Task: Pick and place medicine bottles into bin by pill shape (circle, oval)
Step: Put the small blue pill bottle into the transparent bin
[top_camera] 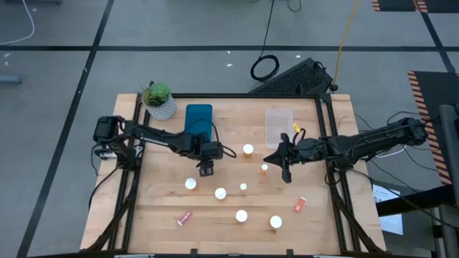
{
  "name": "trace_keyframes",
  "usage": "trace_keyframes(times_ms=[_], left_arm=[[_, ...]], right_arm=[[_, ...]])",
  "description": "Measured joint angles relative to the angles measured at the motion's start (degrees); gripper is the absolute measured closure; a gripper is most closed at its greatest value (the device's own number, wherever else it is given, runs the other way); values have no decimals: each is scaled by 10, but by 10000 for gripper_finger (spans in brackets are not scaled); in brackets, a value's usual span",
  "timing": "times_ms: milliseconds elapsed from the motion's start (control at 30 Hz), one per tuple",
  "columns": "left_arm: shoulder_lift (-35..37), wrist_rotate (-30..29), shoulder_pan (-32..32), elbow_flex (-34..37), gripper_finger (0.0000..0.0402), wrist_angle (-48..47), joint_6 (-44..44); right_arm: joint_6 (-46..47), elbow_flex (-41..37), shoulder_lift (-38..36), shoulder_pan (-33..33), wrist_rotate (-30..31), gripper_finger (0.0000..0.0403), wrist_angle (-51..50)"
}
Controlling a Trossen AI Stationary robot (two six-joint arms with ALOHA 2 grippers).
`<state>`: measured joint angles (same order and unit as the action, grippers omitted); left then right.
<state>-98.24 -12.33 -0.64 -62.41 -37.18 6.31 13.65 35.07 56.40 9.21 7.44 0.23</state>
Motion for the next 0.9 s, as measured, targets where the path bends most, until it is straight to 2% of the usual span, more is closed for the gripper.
trace_keyframes(times_ms=[367,667,900], left_arm=[[-5,-2,0,0,172,5,-7],[-5,-2,0,0,253,6,-15],[-5,-1,0,0,282,3,-15]], right_arm=[[0,0,0,0,0,403,0],[27,-21,0,0,0,403,31],[28,-89,1,-1,1,403,159]])
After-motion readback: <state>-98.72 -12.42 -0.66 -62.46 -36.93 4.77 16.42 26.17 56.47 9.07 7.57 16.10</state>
